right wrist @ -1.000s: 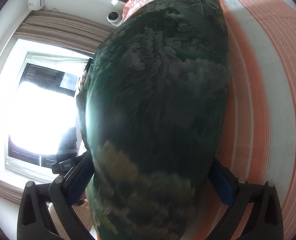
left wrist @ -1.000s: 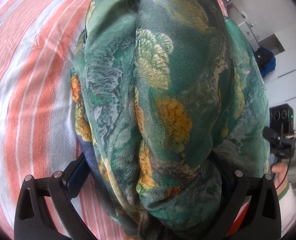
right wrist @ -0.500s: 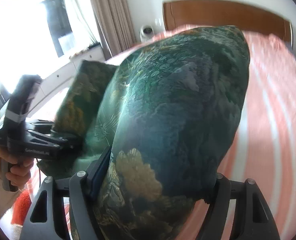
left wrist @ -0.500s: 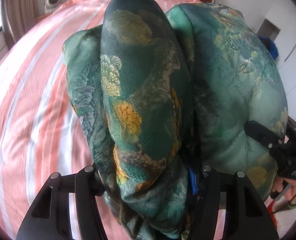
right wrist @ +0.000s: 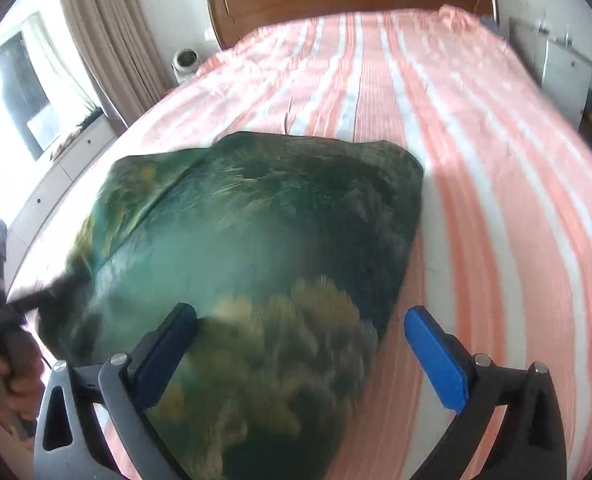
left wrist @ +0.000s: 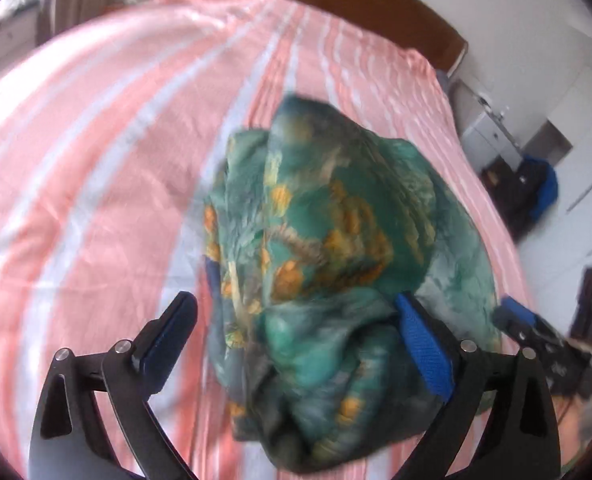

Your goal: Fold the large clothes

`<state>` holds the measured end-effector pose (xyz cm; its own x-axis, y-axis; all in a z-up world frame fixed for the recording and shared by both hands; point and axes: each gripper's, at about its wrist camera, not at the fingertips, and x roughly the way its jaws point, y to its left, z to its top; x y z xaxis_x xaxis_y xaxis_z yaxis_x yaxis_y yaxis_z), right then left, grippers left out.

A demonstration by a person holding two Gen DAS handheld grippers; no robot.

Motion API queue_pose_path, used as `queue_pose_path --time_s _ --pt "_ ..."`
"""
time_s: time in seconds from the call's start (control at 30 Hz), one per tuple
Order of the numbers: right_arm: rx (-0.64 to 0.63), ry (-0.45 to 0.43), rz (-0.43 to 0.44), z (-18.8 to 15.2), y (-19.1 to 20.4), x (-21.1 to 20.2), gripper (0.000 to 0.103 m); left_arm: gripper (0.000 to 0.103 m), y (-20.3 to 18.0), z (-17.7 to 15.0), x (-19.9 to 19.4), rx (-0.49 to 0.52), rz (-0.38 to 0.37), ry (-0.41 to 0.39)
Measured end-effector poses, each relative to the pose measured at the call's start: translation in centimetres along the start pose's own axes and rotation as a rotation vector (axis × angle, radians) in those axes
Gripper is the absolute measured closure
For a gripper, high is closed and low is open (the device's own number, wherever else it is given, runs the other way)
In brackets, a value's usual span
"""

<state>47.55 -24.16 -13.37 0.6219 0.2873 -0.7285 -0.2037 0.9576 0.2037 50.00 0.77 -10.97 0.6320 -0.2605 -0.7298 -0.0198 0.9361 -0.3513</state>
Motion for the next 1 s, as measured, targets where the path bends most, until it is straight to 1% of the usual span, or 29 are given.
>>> queue_pose_path --time_s 0.03,0.07,0.1,0.17,0.2,0.27,0.3,0.33,0.4,0.43,0.5,0.57,0.67,0.77,0.87,0.93,1.0 --pt "0.000 -0.037 -0.002 -0.2 -0.1 -1.0 0.000 0.004 -1.1 0.0 -1.3 0.051 0.014 -0.038" --pt "-0.006 -0.091 -0.021 -0.6 0.1 -2.6 0.000 0.004 -2.4 -0.2 -2.8 0.116 0.041 -0.082" --pt "-0.012 -0.122 -0.032 -0.7 0.1 -3.4 0.000 0.004 -3.5 -0.4 -3.9 0.161 0.069 -0.114" --pt "-0.040 -0.198 -0.063 -1.6 1.4 -6.9 0.000 0.004 -5.4 -1.5 -6.6 0.253 0.140 -0.188" --pt "-0.051 -0.218 -0.077 -1.7 1.9 -8.0 0.000 0.002 -6.7 -2.2 -8.0 0.296 0.186 -0.228" --pt "-0.078 -0.255 -0.109 -3.5 3.2 -10.9 0.000 0.001 -8.1 -3.6 -10.0 0.335 0.235 -0.271" --pt "-0.091 -0.268 -0.118 -4.1 2.4 -12.2 0.000 0.001 -8.3 -4.1 -11.1 0.351 0.253 -0.288" --pt "-0.104 -0.276 -0.130 -4.7 1.8 -13.0 0.000 0.000 -8.8 -4.5 -11.9 0.363 0.268 -0.300" --pt "-0.125 -0.287 -0.150 -5.9 2.7 -15.1 0.000 0.000 -9.7 -5.5 -13.2 0.376 0.287 -0.309" --pt "-0.132 -0.292 -0.154 -6.2 2.5 -16.2 0.000 0.000 -9.5 -6.4 -14.4 0.378 0.289 -0.312" --pt "-0.158 -0.313 -0.176 -7.1 3.2 -18.6 0.000 0.000 -10.3 -7.8 -16.4 0.379 0.298 -0.329" --pt "-0.188 -0.341 -0.201 -8.4 3.5 -20.6 0.000 0.000 -10.6 -9.1 -18.0 0.378 0.305 -0.353" --pt "-0.225 -0.416 -0.265 -10.2 4.7 -23.1 0.000 0.000 -11.2 -10.5 -19.5 0.373 0.317 -0.388" --pt "-0.207 -0.470 -0.304 -11.8 5.0 -25.1 0.000 0.000 -11.9 -11.8 -21.1 0.371 0.320 -0.422" --pt "-0.157 -0.472 -0.286 -12.9 4.7 -26.2 0.000 0.000 -12.4 -13.1 -22.4 0.375 0.343 -0.460" --pt "-0.126 -0.461 -0.285 -13.6 4.6 -26.3 0.000 0.000 -12.5 -14.0 -22.7 0.380 0.330 -0.456" --pt "-0.123 -0.460 -0.292 -14.6 4.7 -26.5 0.000 0.000 -12.4 -14.9 -22.8 0.387 0.304 -0.429"
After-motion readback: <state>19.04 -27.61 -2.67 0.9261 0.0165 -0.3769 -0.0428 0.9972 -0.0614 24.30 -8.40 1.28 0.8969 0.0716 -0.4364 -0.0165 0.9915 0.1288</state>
